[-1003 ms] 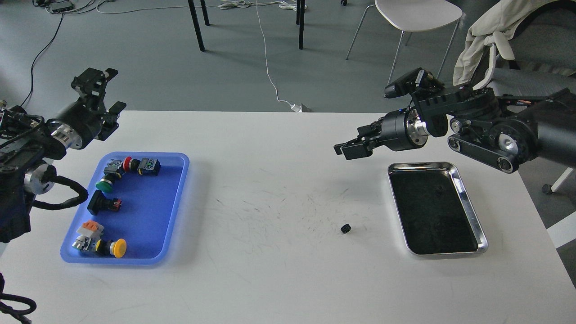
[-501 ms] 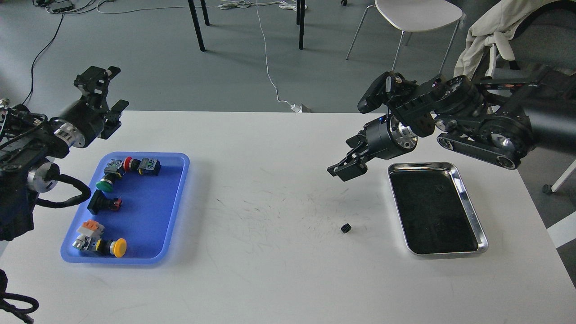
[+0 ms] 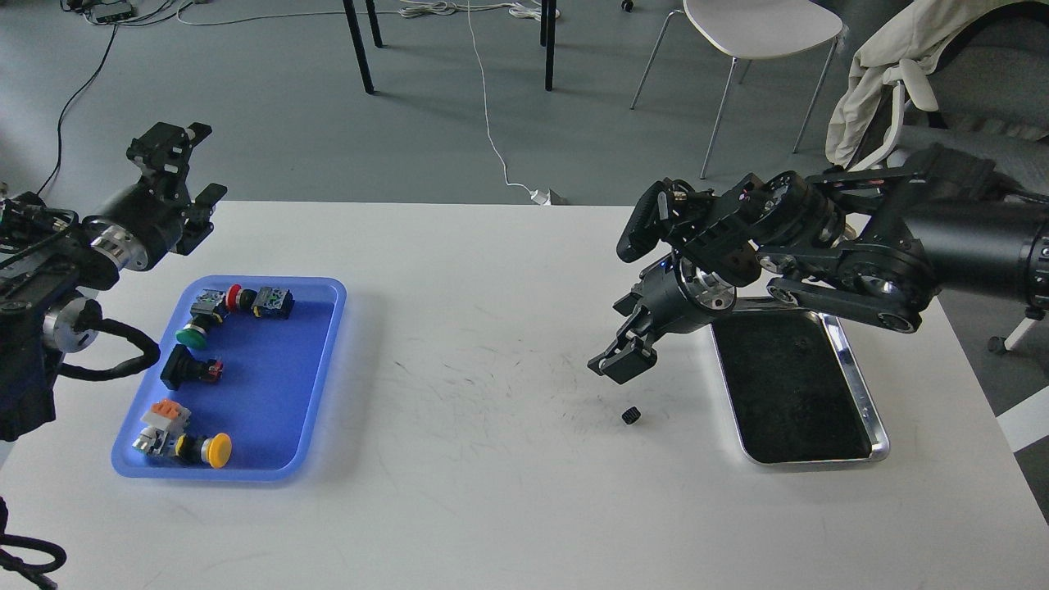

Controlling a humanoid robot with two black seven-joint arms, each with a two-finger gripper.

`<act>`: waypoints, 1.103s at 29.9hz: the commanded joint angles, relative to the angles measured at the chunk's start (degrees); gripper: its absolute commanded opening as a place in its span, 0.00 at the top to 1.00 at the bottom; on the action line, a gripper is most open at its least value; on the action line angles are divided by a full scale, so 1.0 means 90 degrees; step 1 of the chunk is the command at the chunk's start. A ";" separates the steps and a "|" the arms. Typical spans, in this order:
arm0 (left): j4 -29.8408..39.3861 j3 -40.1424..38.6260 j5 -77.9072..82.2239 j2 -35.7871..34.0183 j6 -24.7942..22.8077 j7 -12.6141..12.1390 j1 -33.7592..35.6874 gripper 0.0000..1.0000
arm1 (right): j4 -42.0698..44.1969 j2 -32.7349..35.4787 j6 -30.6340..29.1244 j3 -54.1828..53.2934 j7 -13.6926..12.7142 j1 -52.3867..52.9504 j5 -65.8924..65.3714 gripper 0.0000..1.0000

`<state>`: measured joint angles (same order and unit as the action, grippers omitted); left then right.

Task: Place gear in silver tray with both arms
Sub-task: 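Lower the right gripper onto the small black part and grasp it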

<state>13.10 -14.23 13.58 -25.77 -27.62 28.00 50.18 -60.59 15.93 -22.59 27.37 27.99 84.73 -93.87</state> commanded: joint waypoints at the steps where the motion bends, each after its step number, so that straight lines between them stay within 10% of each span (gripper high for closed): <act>1: 0.0000 -0.0010 -0.0014 0.0002 0.0002 0.0000 -0.0010 0.08 | -0.0045 -0.0109 0.0000 0.0123 0.0001 -0.0010 -0.0069 0.04; 33: -0.0010 -0.0059 -0.0034 0.0022 0.0041 0.0000 -0.0059 0.08 | -0.0142 -0.0382 0.0020 0.0807 0.0001 -0.0235 -0.0518 0.32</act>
<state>12.99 -14.81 13.27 -25.50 -27.24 28.00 49.67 -61.89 13.46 -22.41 34.87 28.00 82.24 -98.62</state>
